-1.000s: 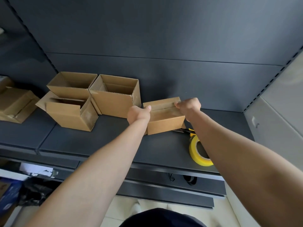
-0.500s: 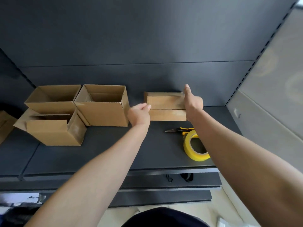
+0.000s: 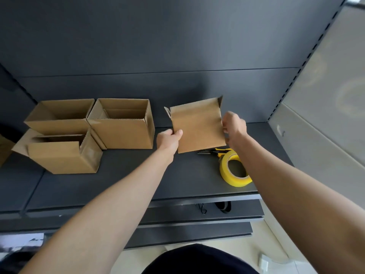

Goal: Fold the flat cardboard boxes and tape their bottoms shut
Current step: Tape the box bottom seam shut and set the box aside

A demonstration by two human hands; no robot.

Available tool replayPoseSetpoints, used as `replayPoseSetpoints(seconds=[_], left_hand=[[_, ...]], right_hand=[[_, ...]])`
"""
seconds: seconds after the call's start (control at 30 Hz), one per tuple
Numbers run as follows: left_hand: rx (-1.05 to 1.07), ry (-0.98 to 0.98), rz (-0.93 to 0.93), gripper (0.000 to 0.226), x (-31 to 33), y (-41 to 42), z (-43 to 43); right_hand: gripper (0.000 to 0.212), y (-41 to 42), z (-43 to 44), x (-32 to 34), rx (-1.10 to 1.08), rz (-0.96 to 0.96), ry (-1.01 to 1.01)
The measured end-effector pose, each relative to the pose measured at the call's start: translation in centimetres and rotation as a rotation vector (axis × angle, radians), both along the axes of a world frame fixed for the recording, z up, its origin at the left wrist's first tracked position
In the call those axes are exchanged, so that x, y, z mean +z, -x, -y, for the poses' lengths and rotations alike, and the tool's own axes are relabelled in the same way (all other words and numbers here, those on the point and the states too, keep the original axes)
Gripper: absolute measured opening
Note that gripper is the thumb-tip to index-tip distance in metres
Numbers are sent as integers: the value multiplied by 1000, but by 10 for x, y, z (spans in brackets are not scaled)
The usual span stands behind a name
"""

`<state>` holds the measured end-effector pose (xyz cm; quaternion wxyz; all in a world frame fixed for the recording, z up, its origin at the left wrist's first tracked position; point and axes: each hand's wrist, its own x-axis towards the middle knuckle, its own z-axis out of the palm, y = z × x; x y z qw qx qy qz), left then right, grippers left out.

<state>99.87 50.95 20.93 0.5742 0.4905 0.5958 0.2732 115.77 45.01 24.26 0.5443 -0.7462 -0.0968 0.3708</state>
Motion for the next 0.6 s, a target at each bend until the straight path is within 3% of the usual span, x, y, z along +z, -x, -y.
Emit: replayPoseSetpoints(seconds=[0.1, 0.13, 0.27, 0.6], left_hand=[[-19, -56, -49, 8, -1, 8, 4], [-29, -67, -61, 18, -2, 10, 7], [-10, -96, -122, 41, -9, 28, 20], [224, -145, -200, 37, -30, 115, 28]], right_hand=[[61, 2, 5, -10, -51, -64, -16], [68, 3, 7, -13, -70, -72, -5], [67, 14, 16, -22, -70, -51, 91], [73, 78, 3, -42, 279, -56, 164]])
